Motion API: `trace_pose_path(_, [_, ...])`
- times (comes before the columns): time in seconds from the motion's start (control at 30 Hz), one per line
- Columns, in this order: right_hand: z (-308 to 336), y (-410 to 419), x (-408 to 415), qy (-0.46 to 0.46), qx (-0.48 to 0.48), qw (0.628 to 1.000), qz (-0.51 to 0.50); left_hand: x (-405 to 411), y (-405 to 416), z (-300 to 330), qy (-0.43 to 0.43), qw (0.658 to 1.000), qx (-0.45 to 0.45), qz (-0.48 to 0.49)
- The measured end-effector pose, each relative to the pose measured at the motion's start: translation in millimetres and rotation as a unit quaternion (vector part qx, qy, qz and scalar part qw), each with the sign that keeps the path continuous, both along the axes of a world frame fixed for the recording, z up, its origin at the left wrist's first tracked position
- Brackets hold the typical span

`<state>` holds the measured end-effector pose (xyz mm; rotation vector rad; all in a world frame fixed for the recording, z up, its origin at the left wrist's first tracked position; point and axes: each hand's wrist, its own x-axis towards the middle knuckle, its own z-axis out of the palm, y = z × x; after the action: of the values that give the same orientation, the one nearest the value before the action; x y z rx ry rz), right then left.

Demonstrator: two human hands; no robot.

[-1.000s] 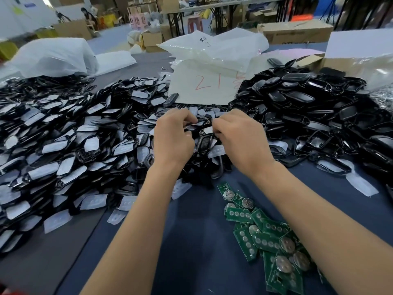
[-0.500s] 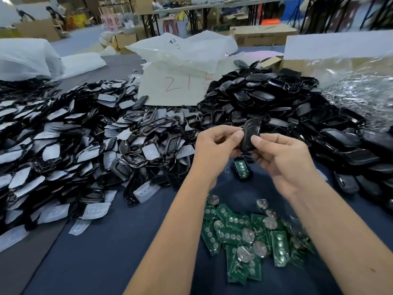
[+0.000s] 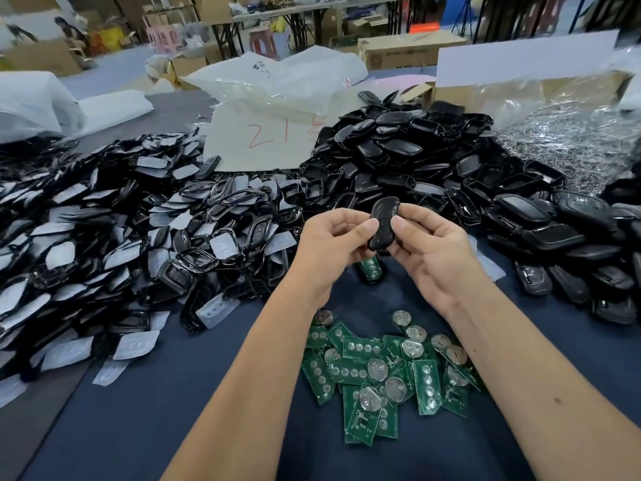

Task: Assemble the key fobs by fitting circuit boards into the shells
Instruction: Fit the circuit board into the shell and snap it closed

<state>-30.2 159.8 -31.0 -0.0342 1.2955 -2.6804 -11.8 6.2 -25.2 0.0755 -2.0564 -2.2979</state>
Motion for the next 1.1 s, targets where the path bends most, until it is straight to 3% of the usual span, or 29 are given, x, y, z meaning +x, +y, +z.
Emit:
trace_pose_path(0.33, [-0.2,-0.6,0.4,0.027,-0.045,0.998,0.018,-2.0,-0.3,2.7,-0.006,0.998,-0.041,-0.048])
trace_pose_path(0.6, [-3.1,-6.3,0.2,0.018,0.04,0.999,-0.024,-5.4,2.3,-1.3,0.087,0.981,-0.161,0.065])
trace_pose_path(0.8, [-4.9,-1.8,-1.5,0.04,0.019,0.999,-0.009,-2.1,4.3,3.8,0.092,0.981,-0.16,0.059])
trace_pose_path(0.9, [-6.8,0.0,-2.8,0.052,0.066,0.996,-0.034,0.4,7.7,4.6,0.133,0.955,-0.249,0.093])
trace_pose_path(1.1, [-13.0,-4.3,-1.6,0.06,0.158,0.98,-0.102,4.8,16.4,8.7,0.181,0.861,-0.467,0.09])
